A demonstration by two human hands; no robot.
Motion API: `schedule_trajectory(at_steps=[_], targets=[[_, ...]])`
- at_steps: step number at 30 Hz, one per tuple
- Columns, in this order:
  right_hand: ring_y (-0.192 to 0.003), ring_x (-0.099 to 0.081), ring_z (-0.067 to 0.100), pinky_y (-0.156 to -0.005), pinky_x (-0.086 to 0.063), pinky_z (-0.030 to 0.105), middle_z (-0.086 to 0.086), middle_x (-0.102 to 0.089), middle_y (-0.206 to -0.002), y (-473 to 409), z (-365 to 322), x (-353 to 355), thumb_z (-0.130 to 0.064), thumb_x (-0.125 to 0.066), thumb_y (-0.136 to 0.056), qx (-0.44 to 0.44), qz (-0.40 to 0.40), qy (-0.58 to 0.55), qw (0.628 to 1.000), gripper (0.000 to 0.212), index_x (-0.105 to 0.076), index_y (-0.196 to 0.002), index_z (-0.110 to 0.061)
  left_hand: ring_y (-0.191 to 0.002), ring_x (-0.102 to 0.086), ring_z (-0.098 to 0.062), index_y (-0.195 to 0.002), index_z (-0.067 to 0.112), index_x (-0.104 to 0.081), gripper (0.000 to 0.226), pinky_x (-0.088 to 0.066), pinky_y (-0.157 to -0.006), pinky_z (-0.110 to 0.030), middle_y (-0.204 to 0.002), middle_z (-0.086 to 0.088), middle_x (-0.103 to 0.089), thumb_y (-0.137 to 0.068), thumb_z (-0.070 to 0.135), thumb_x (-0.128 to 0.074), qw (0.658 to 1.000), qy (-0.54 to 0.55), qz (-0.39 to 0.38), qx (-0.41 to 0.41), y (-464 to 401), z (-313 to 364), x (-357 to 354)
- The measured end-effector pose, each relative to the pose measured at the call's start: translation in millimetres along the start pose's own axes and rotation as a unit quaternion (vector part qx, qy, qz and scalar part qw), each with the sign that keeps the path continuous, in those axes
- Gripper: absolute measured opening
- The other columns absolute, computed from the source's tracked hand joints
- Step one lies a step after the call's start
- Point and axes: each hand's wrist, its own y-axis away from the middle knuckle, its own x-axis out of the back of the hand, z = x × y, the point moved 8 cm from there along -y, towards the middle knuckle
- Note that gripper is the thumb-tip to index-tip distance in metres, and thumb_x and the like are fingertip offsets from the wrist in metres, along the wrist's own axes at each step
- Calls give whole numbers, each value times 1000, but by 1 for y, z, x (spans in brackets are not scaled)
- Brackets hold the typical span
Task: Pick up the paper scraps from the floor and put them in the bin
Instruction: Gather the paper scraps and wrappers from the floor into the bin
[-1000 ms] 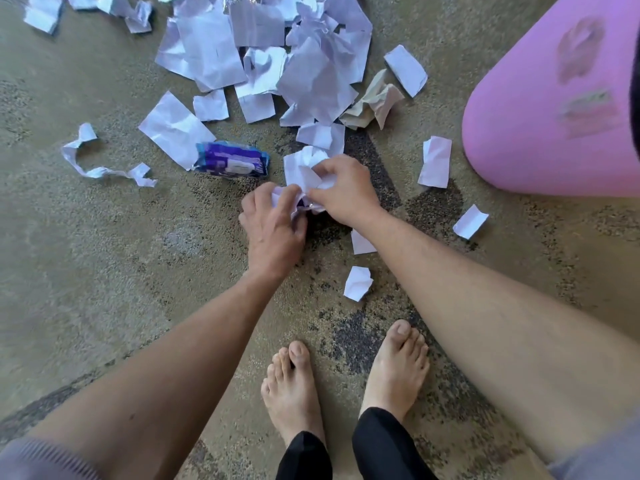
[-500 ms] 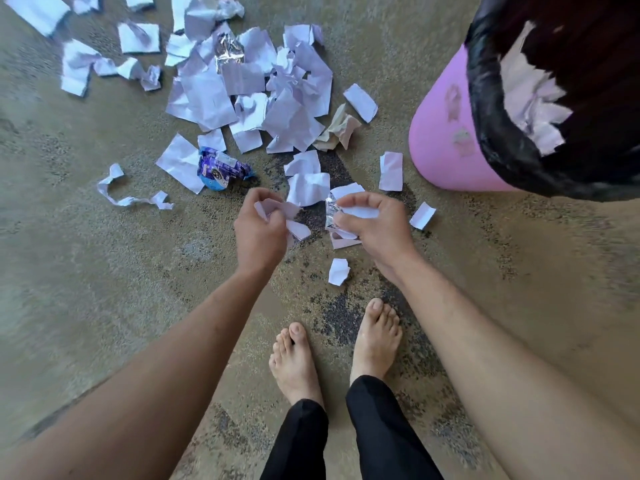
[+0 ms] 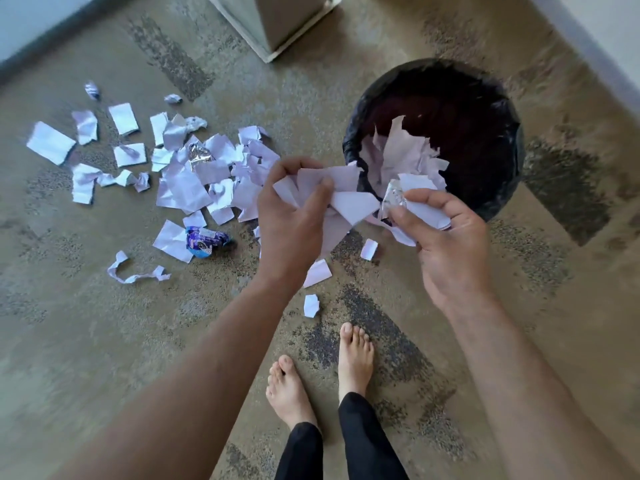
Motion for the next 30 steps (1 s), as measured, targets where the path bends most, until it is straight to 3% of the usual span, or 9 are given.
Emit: schedule_trajectory(at_steps=[5, 9, 11, 14, 17, 19, 22, 25, 30], targets=[[-89, -72, 22, -68, -58, 25, 12, -69, -110, -34, -21, 35, 2, -71, -83, -34, 70, -6, 997, 20, -66, -101, -6, -76, -62, -9, -90, 30, -56, 24, -56, -68, -31, -87, 7, -63, -86, 13, -72, 994, -71, -78, 35, -25, 15, -68], [-96, -71, 17, -78, -59, 29, 14, -62, -124, -59, -22, 44, -3, -66, -88, -50, 73, -26, 996, 35, -59, -122, -8, -108, -60, -14, -113, 29, -57, 41, -52, -97, -45, -110, 9, -60, -79, 27, -78, 985, -110, -121, 51, -43, 6, -102], [-105, -67, 15, -87, -58, 30, 8, -59, -125, -62, -23, 43, -4, -63, -92, -56, 45, -22, 997, 50, -47, -139, -13, -116, -52, 1, -134, 27, -47, 64, -47, -102, -29, -117, 16, -54, -79, 29, -80, 981, -110, -152, 50, -44, 6, -109], [-102, -63, 6, -91, -54, 25, -16, -49, -109, -55, -22, 43, -5, -58, -95, -46, 22, 19, 999, 59, -35, -148, -20, -99, -43, 33, -143, 22, -41, 67, -38, -85, 2, -119, 26, -50, -85, 23, -76, 978, -95, -181, 40, -39, 2, -110], [-111, -61, 9, -98, -52, 33, -16, -51, -115, -43, -27, 46, -6, -63, -92, 14, 47, 71, 996, 52, -48, -140, -21, -110, -52, 17, -131, 18, -55, 49, -45, -100, -17, -125, 12, -60, -86, 28, -73, 987, -90, -133, 11, -31, 0, -91], [-95, -69, 15, -88, -57, 36, -4, -58, -114, -27, -33, 41, -4, -63, -91, 71, 57, 72, 993, 36, -57, -126, -14, -109, -58, 8, -116, 17, -61, 29, -49, -97, -27, -115, 9, -65, -89, 25, -69, 992, -96, -78, -25, -24, 1, -72], [-74, -69, 24, -66, -59, 33, 9, -63, -95, -1, -24, 19, -2, -60, -93, 114, 0, 70, 991, 17, -62, -109, -9, -113, -55, -3, -110, 26, -59, 20, -47, -90, -21, -120, 0, -61, -91, 30, -65, 988, -137, 5, -72, -12, -7, -35], [-68, -68, 22, -59, -59, 39, 7, -67, -83, 10, 18, 3, -6, -62, -93, 78, -59, 118, 988, 12, -66, -102, -14, -114, -52, -3, -109, 39, -53, 21, -45, -88, -19, -125, -3, -55, -90, 39, -63, 981, -174, 45, -75, -4, -37, 4], [-71, -69, 19, -62, -61, 48, 3, -65, -91, -17, 118, 23, -13, -63, -91, 4, -32, 235, 971, 17, -66, -106, -19, -122, -50, -15, -119, 32, -55, 38, -50, -96, -43, -127, 2, -44, -86, 47, -65, 957, -291, 8, -10, 9, -125, 50]])
